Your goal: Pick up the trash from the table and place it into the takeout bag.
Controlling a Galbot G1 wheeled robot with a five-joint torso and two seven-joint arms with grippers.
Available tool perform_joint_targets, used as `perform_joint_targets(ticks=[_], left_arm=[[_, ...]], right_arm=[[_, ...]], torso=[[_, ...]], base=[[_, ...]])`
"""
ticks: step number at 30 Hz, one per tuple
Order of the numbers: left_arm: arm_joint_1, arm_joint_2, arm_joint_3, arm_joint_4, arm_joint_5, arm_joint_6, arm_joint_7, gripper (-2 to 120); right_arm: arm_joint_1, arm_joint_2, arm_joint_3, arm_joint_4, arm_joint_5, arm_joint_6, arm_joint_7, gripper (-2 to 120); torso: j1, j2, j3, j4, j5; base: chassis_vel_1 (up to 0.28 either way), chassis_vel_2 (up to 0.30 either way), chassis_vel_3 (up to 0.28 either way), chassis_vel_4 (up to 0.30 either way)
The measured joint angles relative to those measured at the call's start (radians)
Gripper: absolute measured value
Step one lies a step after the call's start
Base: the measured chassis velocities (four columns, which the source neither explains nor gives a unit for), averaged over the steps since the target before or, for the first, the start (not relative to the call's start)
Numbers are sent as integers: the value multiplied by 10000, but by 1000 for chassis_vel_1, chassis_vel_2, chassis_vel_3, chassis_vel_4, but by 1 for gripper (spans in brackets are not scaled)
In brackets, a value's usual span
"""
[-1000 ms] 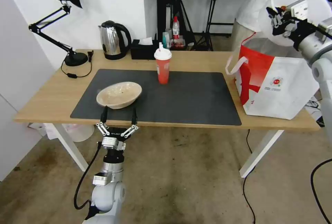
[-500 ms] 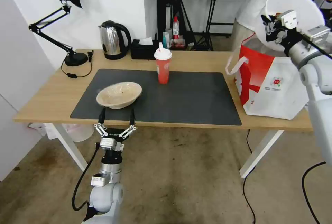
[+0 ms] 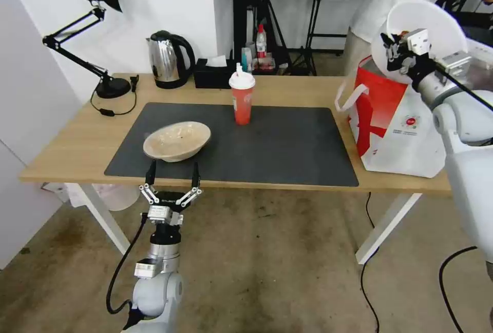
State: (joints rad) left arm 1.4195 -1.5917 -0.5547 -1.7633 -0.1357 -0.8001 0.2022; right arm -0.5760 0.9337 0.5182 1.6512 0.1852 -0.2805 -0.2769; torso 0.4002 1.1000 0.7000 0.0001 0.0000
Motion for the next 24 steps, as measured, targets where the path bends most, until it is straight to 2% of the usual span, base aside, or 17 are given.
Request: perform_joint_targets(ticks=[24], left_arm=[[53,-1,4,29,6,-2,12,100]], right_arm=[[-113,156,133,-558,-121,396,-41,0]], torso=[[-3,0,0,0,0]], base=[[0,0,0,0]])
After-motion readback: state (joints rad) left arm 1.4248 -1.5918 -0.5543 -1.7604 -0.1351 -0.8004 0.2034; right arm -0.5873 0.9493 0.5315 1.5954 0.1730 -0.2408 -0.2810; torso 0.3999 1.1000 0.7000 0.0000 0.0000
